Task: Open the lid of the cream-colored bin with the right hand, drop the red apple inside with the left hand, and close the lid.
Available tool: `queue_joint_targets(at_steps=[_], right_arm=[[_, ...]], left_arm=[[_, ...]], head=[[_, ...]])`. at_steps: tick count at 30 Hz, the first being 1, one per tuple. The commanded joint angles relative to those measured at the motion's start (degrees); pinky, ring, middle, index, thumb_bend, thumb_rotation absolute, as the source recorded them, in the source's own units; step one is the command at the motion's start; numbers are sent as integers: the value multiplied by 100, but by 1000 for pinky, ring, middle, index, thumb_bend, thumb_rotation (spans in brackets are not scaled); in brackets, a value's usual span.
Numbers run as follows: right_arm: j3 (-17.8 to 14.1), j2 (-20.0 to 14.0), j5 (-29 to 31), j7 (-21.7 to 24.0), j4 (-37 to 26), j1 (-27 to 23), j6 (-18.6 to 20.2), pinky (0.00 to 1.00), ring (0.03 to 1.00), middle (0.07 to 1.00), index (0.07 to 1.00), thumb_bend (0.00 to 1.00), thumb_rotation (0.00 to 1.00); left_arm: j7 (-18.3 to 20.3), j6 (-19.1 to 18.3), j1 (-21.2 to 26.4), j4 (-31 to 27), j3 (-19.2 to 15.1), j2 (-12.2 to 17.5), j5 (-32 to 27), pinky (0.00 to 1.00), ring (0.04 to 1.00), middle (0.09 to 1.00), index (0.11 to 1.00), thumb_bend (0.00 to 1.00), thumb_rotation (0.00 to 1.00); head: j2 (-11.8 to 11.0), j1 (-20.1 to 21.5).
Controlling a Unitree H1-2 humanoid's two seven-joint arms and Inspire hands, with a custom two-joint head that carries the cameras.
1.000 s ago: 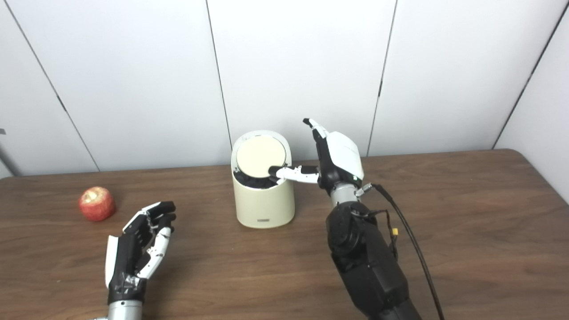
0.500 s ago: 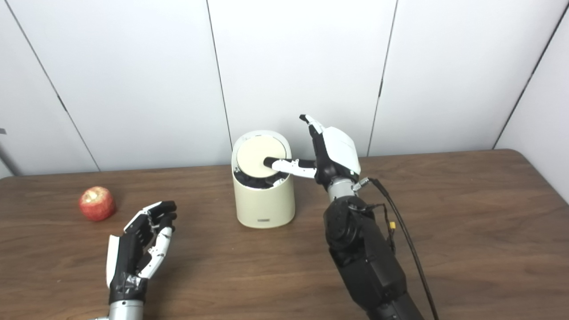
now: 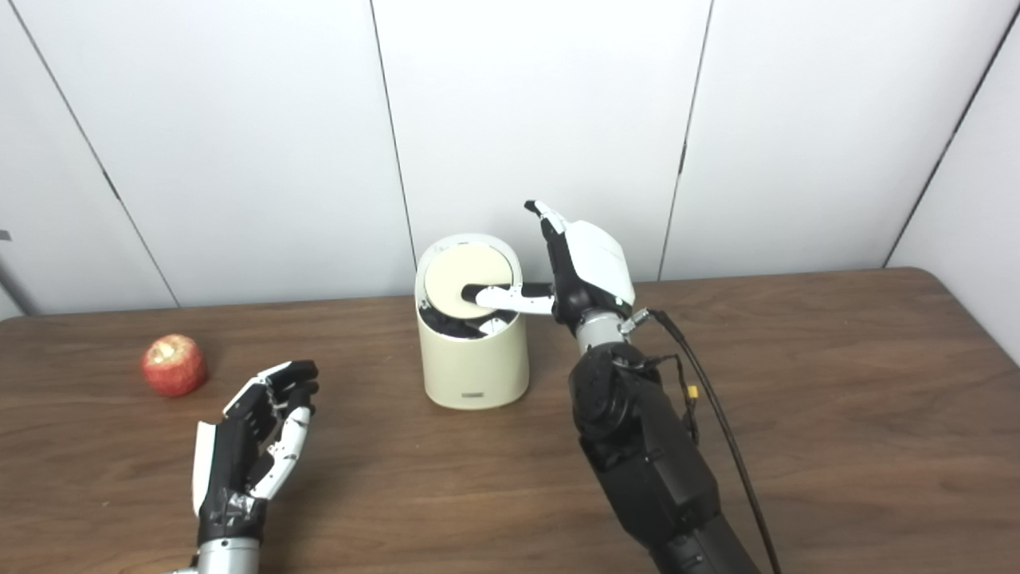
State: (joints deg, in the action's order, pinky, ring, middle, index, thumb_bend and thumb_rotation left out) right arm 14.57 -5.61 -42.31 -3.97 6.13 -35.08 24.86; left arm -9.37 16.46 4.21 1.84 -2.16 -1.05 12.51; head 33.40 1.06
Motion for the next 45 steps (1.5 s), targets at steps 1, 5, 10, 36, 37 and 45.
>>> queue_joint_targets(at_steps=[1,5,10,36,37,45], right_arm=[[31,0,-139,-54,-103,-342,-17,778,887,901,905,1000,596],[51,27,-119,-82,-52,-366,-1,777,886,904,903,992,576],[104,27,-200,-96,24,-396,64,785,894,907,903,1000,521],[147,-14,-500,31,-38,-265,188,774,884,891,890,964,359],[140,-11,-502,30,-37,-261,187,770,882,888,889,966,354],[174,-52,-498,-33,5,-235,127,758,866,876,873,923,313]], left_arm=[[-78,59,65,-100,48,-69,60,606,696,721,706,257,407],[-88,79,71,-94,56,-80,82,610,697,721,706,256,411],[-103,75,67,-119,52,-92,104,607,692,719,703,259,413],[-74,93,57,-136,33,-39,28,606,693,720,704,255,390],[-80,88,56,-138,31,-41,34,605,693,720,704,257,393],[-71,59,45,-181,18,-56,-20,600,687,717,699,262,402]], head=[[6,-1],[13,-8],[30,-13],[65,10],[74,2],[85,5]])
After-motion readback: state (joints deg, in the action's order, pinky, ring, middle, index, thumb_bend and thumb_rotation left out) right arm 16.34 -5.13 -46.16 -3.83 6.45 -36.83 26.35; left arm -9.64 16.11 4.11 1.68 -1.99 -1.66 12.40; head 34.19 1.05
